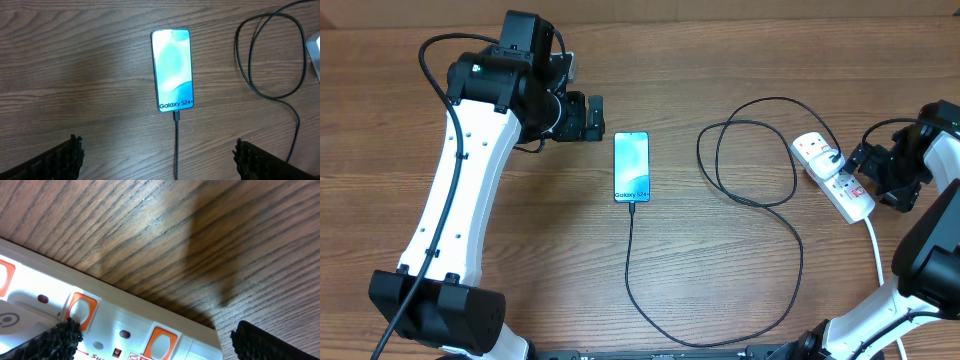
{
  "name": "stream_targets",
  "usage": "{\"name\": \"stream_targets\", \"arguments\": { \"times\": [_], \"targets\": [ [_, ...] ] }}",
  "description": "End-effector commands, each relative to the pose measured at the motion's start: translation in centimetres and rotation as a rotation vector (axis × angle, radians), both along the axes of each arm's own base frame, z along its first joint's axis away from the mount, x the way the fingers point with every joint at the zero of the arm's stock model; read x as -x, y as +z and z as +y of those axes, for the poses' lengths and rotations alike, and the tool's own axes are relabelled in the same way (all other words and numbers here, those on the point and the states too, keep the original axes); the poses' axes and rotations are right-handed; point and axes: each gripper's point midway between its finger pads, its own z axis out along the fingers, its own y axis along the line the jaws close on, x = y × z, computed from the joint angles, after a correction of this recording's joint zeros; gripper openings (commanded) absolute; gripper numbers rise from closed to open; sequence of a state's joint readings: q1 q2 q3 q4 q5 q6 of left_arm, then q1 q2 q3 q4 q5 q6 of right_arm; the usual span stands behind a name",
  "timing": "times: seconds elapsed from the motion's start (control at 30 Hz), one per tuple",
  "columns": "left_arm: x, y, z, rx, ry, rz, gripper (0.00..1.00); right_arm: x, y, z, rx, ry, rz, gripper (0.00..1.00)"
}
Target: Plug charger to phone and switch on socket
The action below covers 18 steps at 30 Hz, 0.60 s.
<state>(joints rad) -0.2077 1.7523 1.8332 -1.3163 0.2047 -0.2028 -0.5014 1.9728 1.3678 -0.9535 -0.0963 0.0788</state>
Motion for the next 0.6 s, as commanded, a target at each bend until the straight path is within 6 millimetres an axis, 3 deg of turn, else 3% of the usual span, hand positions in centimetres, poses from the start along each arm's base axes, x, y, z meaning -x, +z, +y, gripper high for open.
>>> {"name": "stream_targets", "arguments": {
  "times": [0.0, 0.17, 0.4, 0.57],
  "targets": [
    [0.0, 1.3, 0.0, 0.005, 0.006, -0.037, 1.0, -1.0, -0.6, 1.0, -0.026, 0.03, 0.009, 1.0],
    [0.0, 1.3, 0.0, 0.005, 0.006, -0.037, 1.0, -1.8, 1.1, -0.8, 0.02, 0.006, -0.025, 1.0],
    [0.0, 1.3, 0.0, 0.005, 0.006, -0.037, 1.0, -1.5, 1.1, -2.2, 0.028, -0.027, -0.039, 1.0],
    [0.0, 1.3, 0.0, 0.005, 0.006, -0.037, 1.0, -1.7, 0.8, -2.1, 0.024, -0.025, -0.049, 1.0]
  ]
}}
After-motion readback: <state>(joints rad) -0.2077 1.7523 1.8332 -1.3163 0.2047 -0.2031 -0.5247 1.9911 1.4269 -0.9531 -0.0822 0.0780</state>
